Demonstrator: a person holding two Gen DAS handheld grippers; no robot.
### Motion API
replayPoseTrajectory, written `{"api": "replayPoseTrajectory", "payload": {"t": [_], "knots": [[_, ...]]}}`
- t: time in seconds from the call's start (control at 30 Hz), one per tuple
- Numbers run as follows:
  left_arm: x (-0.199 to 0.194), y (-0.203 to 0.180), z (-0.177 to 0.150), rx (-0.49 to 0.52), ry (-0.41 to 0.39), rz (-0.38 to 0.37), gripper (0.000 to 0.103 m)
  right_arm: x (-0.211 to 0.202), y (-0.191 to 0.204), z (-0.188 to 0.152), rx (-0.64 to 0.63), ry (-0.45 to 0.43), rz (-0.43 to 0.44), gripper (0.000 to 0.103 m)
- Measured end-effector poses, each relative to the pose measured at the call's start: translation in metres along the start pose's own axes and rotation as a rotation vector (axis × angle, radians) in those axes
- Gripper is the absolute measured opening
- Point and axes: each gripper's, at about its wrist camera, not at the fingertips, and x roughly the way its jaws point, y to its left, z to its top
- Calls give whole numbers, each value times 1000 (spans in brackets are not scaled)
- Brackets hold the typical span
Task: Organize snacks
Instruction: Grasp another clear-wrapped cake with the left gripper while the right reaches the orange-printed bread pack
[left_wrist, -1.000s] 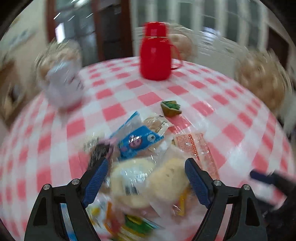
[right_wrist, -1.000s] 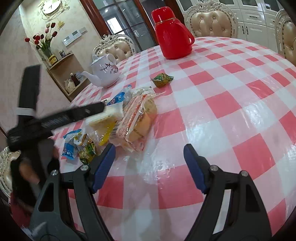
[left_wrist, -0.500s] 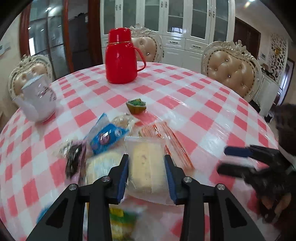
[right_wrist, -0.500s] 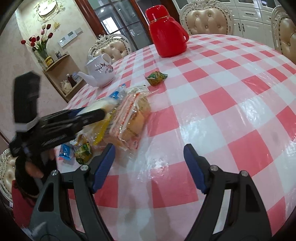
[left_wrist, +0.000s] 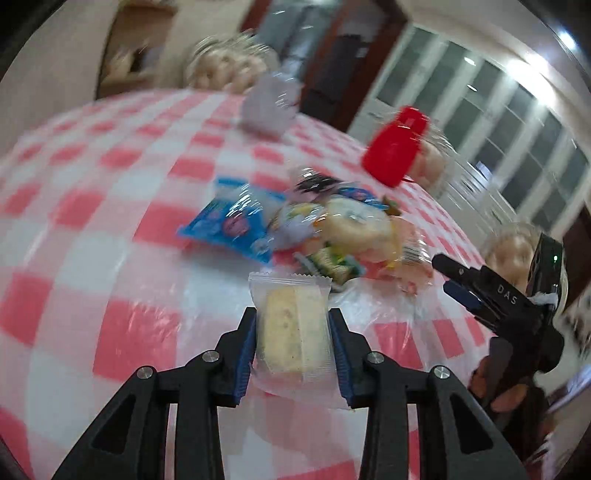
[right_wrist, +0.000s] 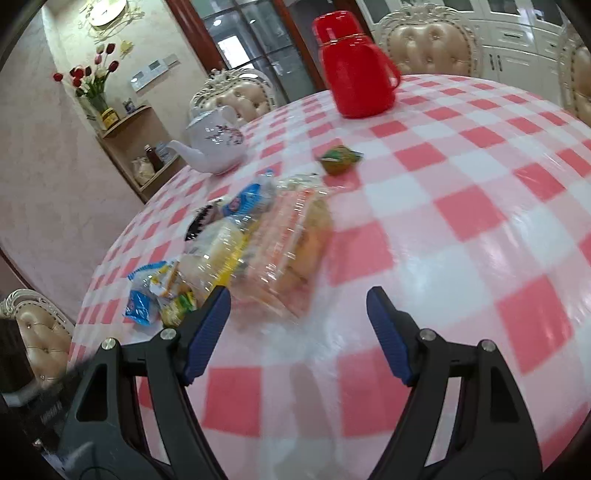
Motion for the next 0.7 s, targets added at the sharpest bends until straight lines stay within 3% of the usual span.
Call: {"api": "replayPoseTrajectory", "payload": {"t": [0.07,0.17,0.27,0.37,0.47,0.53,0.63,0.7], "knots": [[-3,5,4,-21,-19,24,39,14,10,6,0,1,-7,78],[-4,1,6,2,-32,65,39,35,24,13,-35,20,-108,78],[6,-2,4,25,0,94,39,59,29,18,-61,85,-229,78],[10,1,0,40,25,123,39,73,27,22,-63,126,-290,79],[10,3,-1,45,26,131,43,80,28,25,-94,136,-314,79],[12,2,-1,53,26,140,45,77,28,25,-104,130,-271,56],[16,5,-1,41,44,163,56,62,20,20,-102,113,-238,52],[16,11,0,13,50,159,57,48,16,14,-95,94,-225,51]]}}
